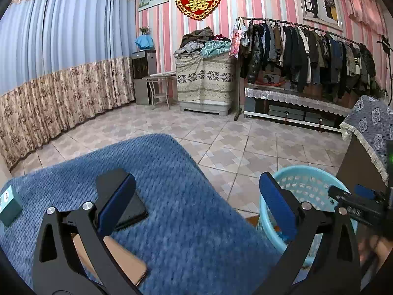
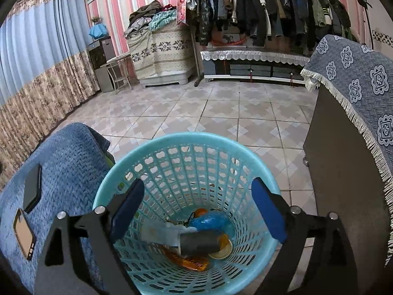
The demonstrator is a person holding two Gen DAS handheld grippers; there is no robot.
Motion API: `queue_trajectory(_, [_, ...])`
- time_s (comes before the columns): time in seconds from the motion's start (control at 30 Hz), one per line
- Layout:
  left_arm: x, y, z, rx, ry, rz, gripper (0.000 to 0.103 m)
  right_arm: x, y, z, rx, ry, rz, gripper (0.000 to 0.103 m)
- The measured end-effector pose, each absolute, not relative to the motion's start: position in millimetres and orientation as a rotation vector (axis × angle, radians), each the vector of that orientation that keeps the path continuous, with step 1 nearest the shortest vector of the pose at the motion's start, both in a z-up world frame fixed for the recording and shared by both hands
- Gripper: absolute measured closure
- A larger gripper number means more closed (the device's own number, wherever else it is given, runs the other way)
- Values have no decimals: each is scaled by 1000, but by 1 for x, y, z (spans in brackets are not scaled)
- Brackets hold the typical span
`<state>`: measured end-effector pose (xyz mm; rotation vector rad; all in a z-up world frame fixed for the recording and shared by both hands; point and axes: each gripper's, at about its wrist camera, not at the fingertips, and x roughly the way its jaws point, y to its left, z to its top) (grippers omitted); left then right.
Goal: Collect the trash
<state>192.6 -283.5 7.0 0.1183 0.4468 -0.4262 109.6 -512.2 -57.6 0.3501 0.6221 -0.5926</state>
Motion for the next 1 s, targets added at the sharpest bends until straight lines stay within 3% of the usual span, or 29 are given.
queue_trajectory(0.2, [174, -243, 8, 107, 472, -399, 5, 105, -493, -48, 316, 577, -572, 12])
queue_trajectory(0.27, [165, -226, 12, 111, 463, -376, 5, 101, -482, -40, 301, 550, -564, 7])
queue_trajectory(0.67, [114, -113, 20, 37, 455, -247, 5, 82, -376, -2, 184, 488, -387, 4])
queue_trajectory(1.0, [75, -74, 6, 49, 429, -128, 5, 42, -306, -8, 152, 485, -279, 4])
